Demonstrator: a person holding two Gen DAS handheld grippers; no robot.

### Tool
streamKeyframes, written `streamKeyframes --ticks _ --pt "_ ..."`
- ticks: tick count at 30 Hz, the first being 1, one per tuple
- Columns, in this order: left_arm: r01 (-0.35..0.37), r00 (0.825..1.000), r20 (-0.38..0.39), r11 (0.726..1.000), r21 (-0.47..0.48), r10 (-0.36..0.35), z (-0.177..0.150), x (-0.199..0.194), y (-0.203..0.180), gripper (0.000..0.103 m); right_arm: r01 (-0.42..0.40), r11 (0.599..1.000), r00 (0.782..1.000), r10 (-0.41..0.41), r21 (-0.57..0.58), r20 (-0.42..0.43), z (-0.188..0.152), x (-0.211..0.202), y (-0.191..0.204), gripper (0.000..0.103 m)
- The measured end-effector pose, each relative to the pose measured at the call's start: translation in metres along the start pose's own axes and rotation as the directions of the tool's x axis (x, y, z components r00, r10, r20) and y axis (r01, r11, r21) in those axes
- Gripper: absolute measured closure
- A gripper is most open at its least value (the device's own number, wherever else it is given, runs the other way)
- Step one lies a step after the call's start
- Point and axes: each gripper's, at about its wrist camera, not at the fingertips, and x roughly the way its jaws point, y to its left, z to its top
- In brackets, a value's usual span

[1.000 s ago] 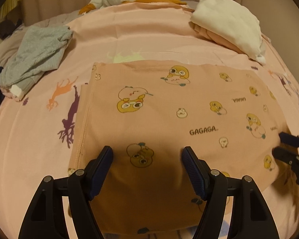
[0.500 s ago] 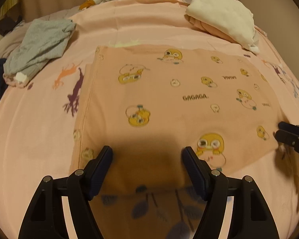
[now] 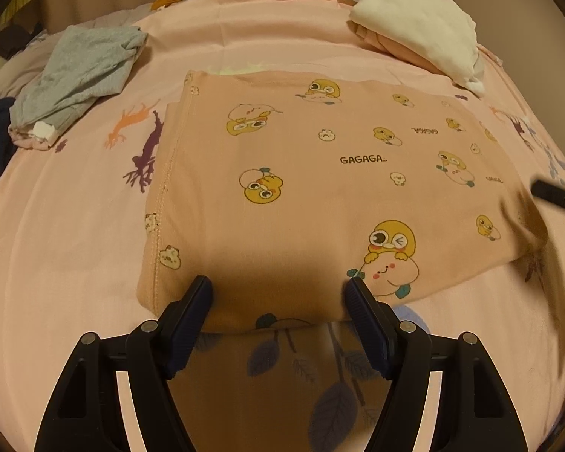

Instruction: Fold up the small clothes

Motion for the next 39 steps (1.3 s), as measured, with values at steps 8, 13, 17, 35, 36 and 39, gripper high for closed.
streamKeyframes --ticks 8,13,17,35,36,39 --pt "0.013 1.0 -0.011 1.0 -0.003 -0.013 0.001 0.002 0.001 0.028 0.007 1.0 0.999 -0.006 0.024 -0.032 0.058 0.06 -0.001 0.049" --pt "0.027 0.999 -0.017 1.0 -0.007 -0.027 0.002 0.004 0.003 0.028 0.073 0.997 0.994 -0.07 0.035 -0.089 0.074 0.093 -0.008 0.051" --pt "0.03 0.999 -0.017 1.0 -0.005 -0.03 0.003 0.005 0.003 0.026 0.112 0.992 0.992 -0.108 0.062 -0.065 0.09 0.1 -0.013 0.051" --pt "0.012 1.0 -0.02 1.0 -0.007 -0.012 0.002 0.004 -0.001 0.025 0.043 0.994 0.998 -0.046 -0.098 -0.033 0.016 0.029 0.013 0.049" --pt "0.01 1.0 -0.02 1.0 -0.008 -0.011 0.002 0.004 -0.001 0.025 0.048 0.994 0.998 -0.053 -0.102 -0.046 0.011 0.03 0.012 0.049" --pt "0.007 1.0 -0.018 1.0 -0.009 -0.007 0.002 0.004 -0.001 0.025 0.083 0.99 0.992 -0.093 -0.11 -0.085 -0.01 0.032 0.006 0.05"
